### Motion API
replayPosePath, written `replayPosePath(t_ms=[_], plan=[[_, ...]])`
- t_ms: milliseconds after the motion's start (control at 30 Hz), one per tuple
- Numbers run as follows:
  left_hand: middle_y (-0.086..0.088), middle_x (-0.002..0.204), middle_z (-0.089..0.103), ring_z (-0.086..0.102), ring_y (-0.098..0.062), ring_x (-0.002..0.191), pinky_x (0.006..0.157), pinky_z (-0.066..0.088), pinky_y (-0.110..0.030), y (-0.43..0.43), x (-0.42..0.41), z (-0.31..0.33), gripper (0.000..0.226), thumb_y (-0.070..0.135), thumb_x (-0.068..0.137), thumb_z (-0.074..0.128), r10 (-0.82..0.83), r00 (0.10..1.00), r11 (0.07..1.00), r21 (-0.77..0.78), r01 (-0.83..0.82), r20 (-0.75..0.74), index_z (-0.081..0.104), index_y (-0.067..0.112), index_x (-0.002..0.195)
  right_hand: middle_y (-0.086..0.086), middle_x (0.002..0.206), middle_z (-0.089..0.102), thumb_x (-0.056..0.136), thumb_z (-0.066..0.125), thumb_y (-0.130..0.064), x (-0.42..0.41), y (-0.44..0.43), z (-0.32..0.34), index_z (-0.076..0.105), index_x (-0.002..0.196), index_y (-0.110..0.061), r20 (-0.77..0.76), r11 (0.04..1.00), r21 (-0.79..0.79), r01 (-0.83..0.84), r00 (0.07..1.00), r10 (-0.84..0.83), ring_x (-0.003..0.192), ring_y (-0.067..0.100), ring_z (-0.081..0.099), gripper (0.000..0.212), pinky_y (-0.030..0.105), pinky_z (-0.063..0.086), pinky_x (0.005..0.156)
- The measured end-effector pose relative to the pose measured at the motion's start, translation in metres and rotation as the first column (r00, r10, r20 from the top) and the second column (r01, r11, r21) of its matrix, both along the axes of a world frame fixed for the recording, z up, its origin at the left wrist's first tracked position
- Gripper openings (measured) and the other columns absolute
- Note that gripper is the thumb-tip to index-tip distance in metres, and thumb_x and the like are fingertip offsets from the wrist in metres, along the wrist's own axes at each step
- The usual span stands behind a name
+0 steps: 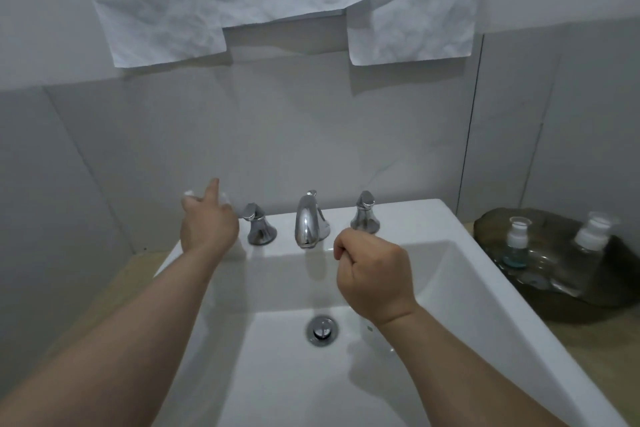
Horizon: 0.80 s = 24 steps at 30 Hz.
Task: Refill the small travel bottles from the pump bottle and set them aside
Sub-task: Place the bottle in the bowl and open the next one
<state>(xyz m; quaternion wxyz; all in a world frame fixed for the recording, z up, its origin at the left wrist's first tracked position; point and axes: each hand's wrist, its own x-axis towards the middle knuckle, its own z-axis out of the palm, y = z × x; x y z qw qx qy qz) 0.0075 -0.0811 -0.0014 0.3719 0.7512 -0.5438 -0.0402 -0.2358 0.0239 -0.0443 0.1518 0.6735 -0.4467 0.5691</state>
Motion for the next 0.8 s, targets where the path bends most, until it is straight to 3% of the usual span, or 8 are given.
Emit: replayPosePath(t_ms=[200, 333, 400, 500, 600, 667, 733, 800], plan=[[-0.021, 0.14, 0.042, 0.059, -0.042, 0.113, 0.1, 0.044, -0.043, -0.008, -0.005, -0.012, 0.037, 0.028, 0.103, 0.051, 0.011, 0.999, 0.996, -0.089, -0.008, 0.038, 0.061, 0.024, 0.138, -0.004, 0.054, 0.05, 0.074, 0.042, -0.009, -0.001, 0.0, -0.001, 0.059, 0.064, -0.017, -0.017, 1.0, 0.021, -0.011, 1.0, 0.011, 0.046, 0.023, 0.048, 0.021, 0.033, 0.039, 0.035], [-0.015, 0.124, 0.067, 0.063, -0.037, 0.109, 0.094, 0.046, -0.04, -0.012, 0.002, -0.015, 0.03, 0.024, 0.102, 0.054, -0.015, 1.0, 0.98, -0.198, 0.012, -0.015, 0.069, 0.02, 0.127, -0.003, 0.053, 0.049, 0.074, 0.04, -0.01, -0.002, -0.001, -0.003, 0.058, 0.064, -0.017, -0.013, 0.998, 0.056, 0.01, 1.0, -0.009, 0.045, 0.025, 0.046, 0.021, 0.034, 0.039, 0.034], [-0.009, 0.122, 0.071, 0.063, -0.037, 0.111, 0.091, 0.048, -0.041, -0.002, 0.002, -0.009, 0.031, 0.029, 0.103, 0.052, 0.046, 0.999, 0.961, -0.274, -0.048, -0.014, 0.069, 0.023, 0.129, -0.003, 0.053, 0.049, 0.074, 0.04, -0.01, -0.003, -0.002, -0.004, 0.058, 0.064, -0.017, -0.007, 0.998, 0.064, 0.018, 1.0, -0.017, 0.044, 0.026, 0.047, 0.021, 0.034, 0.039, 0.034], [-0.009, 0.121, 0.068, 0.062, -0.036, 0.109, 0.09, 0.047, -0.044, 0.027, -0.007, 0.013, 0.035, 0.03, 0.106, 0.044, 0.096, 0.994, 0.848, -0.52, -0.107, -0.047, 0.067, 0.023, 0.131, -0.003, 0.052, 0.05, 0.075, 0.04, -0.011, -0.003, -0.002, -0.003, 0.059, 0.064, -0.016, 0.006, 0.997, 0.074, 0.016, 1.0, -0.016, 0.044, 0.027, 0.047, 0.023, 0.034, 0.041, 0.034], [-0.009, 0.11, 0.066, 0.061, -0.028, 0.105, 0.088, 0.044, -0.036, 0.067, -0.022, 0.024, 0.036, 0.028, 0.105, 0.036, -0.063, 0.986, 0.758, -0.65, -0.051, -0.151, 0.066, 0.022, 0.124, -0.003, 0.053, 0.052, 0.075, 0.04, -0.012, -0.002, -0.002, -0.002, 0.059, 0.064, -0.017, 0.027, 0.996, 0.088, 0.017, 0.999, -0.019, 0.044, 0.028, 0.047, 0.023, 0.035, 0.042, 0.035], [-0.004, 0.083, 0.071, 0.068, -0.023, 0.085, 0.077, 0.048, -0.034, 0.098, -0.039, 0.024, 0.031, 0.034, 0.108, 0.032, -0.215, 0.935, 0.793, -0.609, -0.001, -0.281, 0.062, 0.032, 0.117, -0.002, 0.053, 0.052, 0.075, 0.039, -0.013, -0.003, -0.001, -0.003, 0.059, 0.064, -0.017, 0.042, 0.995, 0.101, 0.027, 0.999, -0.032, 0.044, 0.028, 0.048, 0.023, 0.035, 0.042, 0.035], [-0.002, 0.056, 0.061, 0.063, -0.02, 0.052, 0.057, 0.048, -0.029, 0.123, -0.062, 0.017, 0.026, 0.032, 0.111, 0.033, -0.371, 0.829, 0.852, -0.508, 0.125, -0.417, 0.058, 0.033, 0.108, -0.002, 0.052, 0.053, 0.075, 0.039, -0.015, -0.004, 0.0, -0.003, 0.058, 0.063, -0.017, 0.052, 0.992, 0.117, 0.05, 0.997, -0.056, 0.044, 0.029, 0.049, 0.023, 0.036, 0.043, 0.035], [-0.003, 0.067, 0.054, 0.048, -0.019, 0.038, 0.041, 0.039, -0.025, 0.136, -0.08, 0.001, 0.026, 0.025, 0.112, 0.037, -0.447, 0.65, 0.893, -0.341, 0.292, -0.614, 0.063, 0.027, 0.108, -0.002, 0.052, 0.053, 0.075, 0.038, -0.015, -0.007, 0.0, -0.003, 0.058, 0.063, -0.018, 0.066, 0.989, 0.128, 0.069, 0.995, -0.078, 0.044, 0.029, 0.049, 0.024, 0.036, 0.043, 0.036]])
